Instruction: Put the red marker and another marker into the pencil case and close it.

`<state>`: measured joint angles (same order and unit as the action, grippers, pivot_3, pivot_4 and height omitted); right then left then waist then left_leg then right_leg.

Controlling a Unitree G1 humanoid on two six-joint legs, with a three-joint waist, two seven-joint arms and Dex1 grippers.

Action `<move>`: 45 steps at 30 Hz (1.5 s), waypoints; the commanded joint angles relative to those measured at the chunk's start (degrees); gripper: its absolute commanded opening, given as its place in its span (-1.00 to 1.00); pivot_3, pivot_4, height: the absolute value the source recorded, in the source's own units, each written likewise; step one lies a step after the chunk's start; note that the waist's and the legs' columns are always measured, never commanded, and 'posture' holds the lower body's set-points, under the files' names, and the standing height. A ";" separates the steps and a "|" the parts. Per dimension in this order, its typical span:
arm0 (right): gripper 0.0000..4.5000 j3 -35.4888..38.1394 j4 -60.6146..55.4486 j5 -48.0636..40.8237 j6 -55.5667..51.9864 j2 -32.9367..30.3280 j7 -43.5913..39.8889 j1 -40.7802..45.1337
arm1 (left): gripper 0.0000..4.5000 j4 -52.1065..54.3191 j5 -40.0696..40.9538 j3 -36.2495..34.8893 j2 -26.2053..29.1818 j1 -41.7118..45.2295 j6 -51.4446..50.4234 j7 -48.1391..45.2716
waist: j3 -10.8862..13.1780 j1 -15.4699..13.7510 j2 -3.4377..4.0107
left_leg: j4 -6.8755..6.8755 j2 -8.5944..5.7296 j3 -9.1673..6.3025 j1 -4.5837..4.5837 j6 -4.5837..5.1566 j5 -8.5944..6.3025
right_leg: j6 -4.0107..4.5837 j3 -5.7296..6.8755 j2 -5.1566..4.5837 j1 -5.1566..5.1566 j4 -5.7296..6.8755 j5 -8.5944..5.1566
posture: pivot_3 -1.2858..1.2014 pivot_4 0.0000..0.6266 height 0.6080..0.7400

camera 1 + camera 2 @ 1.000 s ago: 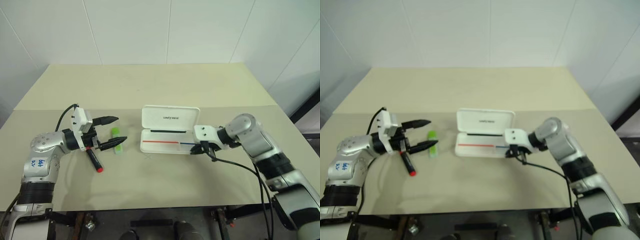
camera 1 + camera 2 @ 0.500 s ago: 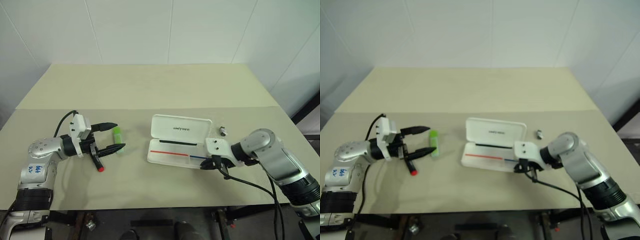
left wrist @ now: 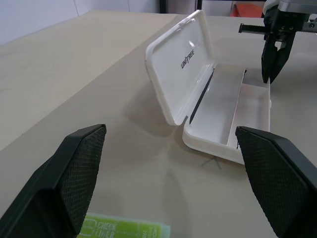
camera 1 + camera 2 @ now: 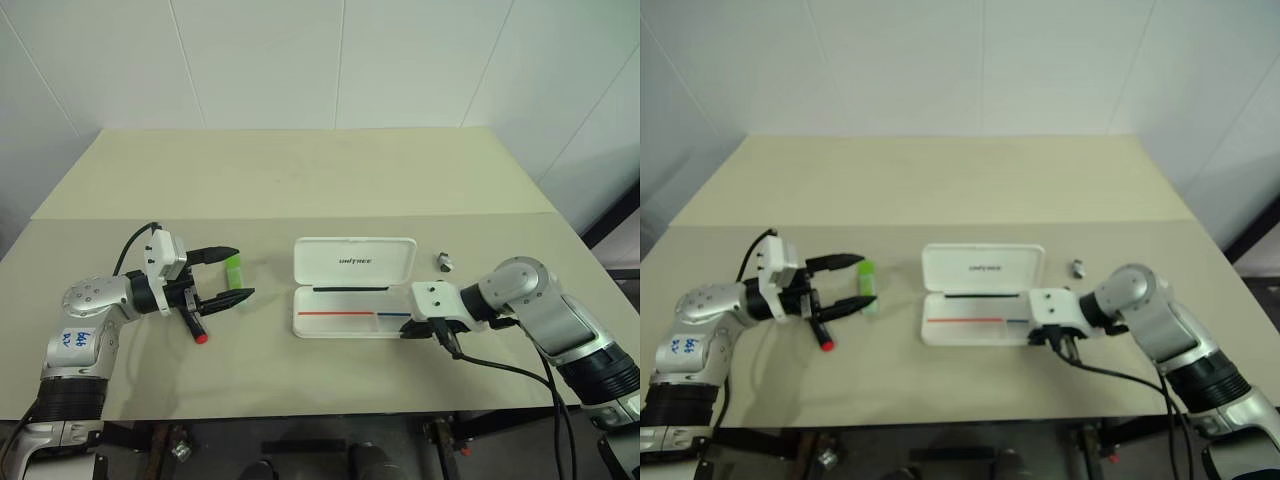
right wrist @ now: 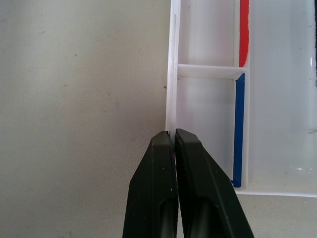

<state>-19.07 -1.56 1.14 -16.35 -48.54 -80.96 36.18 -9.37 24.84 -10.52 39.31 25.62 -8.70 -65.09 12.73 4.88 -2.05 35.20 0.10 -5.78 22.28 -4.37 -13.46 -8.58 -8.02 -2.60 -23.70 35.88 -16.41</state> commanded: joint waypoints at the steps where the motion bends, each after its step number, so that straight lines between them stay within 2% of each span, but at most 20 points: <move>1: -0.98 -0.54 -0.23 0.26 -0.45 0.18 -0.29 0.96 | 1.00 2.57 1.13 -1.16 0.76 -0.29 0.30 0.08 | 0.00 0.01 0.00 | 0.00 0.00 0.00 0.00 0.00 0.00 | 0.00 0.00 0.00 0.00 0.00 0.00 | 0.03 -0.52 1.00; 3: -0.98 -0.43 0.20 0.29 -0.55 0.39 -0.01 1.55 | 1.00 2.60 1.17 -1.28 0.84 -0.29 0.28 0.09 | 0.00 0.05 0.00 | 0.00 0.01 0.00 0.00 0.00 0.00 | 0.00 0.00 0.00 0.00 0.00 0.00 | 0.03 -0.52 1.00; 6: -0.70 -0.28 1.09 0.38 -0.22 0.83 0.76 2.76 | 1.00 2.11 1.04 -1.31 0.86 0.01 0.58 0.02 | 0.00 0.01 0.00 | 0.00 0.01 0.00 -0.01 0.00 0.00 | 0.01 0.00 0.00 0.00 0.01 0.00 | 0.03 -0.52 1.00; 10: -0.10 0.53 1.45 -0.18 -0.14 1.74 1.67 3.92 | 1.00 2.43 1.59 -1.33 0.40 0.85 0.01 0.45 | 0.00 -0.13 0.00 | 0.00 0.01 0.00 0.01 0.01 0.00 | 0.01 0.00 0.00 -0.01 -0.01 0.00 | 0.03 -0.52 1.00; 25: -0.10 4.53 -8.12 -10.08 -8.80 -1.91 -1.91 0.04 | 1.00 3.11 1.86 -1.36 0.89 0.03 -0.48 0.44 | 0.00 -0.25 0.00 | -0.01 0.00 -0.01 0.04 0.01 -0.01 | 0.00 0.01 -0.01 -0.01 -0.04 0.00 | 0.03 -0.52 1.00; 28: 0.18 7.76 -10.25 -13.34 -12.27 -3.65 -0.80 -2.08 | 1.00 3.91 1.94 -1.94 0.97 -0.86 -0.57 1.03 | 0.00 -0.29 0.00 | -0.01 0.00 -0.01 0.04 0.01 -0.01 | 0.01 0.01 -0.01 -0.01 -0.03 -0.01 | 0.03 -0.52 1.00; 33: 0.96 14.86 -8.01 -14.93 -13.87 -7.13 3.05 -5.65 | 1.00 5.86 2.54 -3.41 1.27 -3.13 -1.32 1.99 | 0.00 -0.33 0.00 | 0.00 0.00 0.00 0.03 0.02 -0.01 | 0.01 0.00 -0.01 -0.01 -0.03 -0.01 | 0.03 -0.52 1.00; 39: 0.99 21.04 -6.40 -18.84 -11.57 -6.91 4.36 -8.33 | 1.00 8.12 2.67 -5.91 1.58 -6.08 -2.29 4.65 | 0.00 -0.03 0.00 | -0.01 0.01 0.03 0.03 0.02 -0.01 | 0.02 -0.01 0.00 0.00 -0.06 -0.01 | 0.03 -0.52 1.00; 42: 0.99 24.63 -3.95 -21.93 -7.16 -4.75 4.44 -8.57 | 1.00 12.12 2.37 -8.35 0.37 -9.56 -3.77 10.51 | 0.00 0.06 0.00 | -0.01 0.02 0.07 0.02 0.03 -0.02 | 0.01 -0.05 0.00 0.00 -0.07 -0.01 | 0.03 -0.52 1.00; 45: 0.99 27.23 -4.72 -26.51 -8.32 -1.86 5.78 -8.51 | 1.00 15.77 2.92 -11.48 -0.82 -13.90 -5.27 15.87 | 0.00 -0.10 0.00 | -0.01 0.05 0.06 0.02 0.04 -0.02 | 0.01 -0.05 0.01 0.01 -0.07 -0.01 | 0.03 -0.52 1.00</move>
<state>5.35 -5.02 -22.15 -24.80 -51.05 -76.04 27.63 2.82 26.70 -19.13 38.83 12.77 -13.26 -52.39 12.73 4.79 -2.05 35.19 0.14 -5.72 22.30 -4.33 -13.48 -8.57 -8.07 -2.60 -23.69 35.82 -16.42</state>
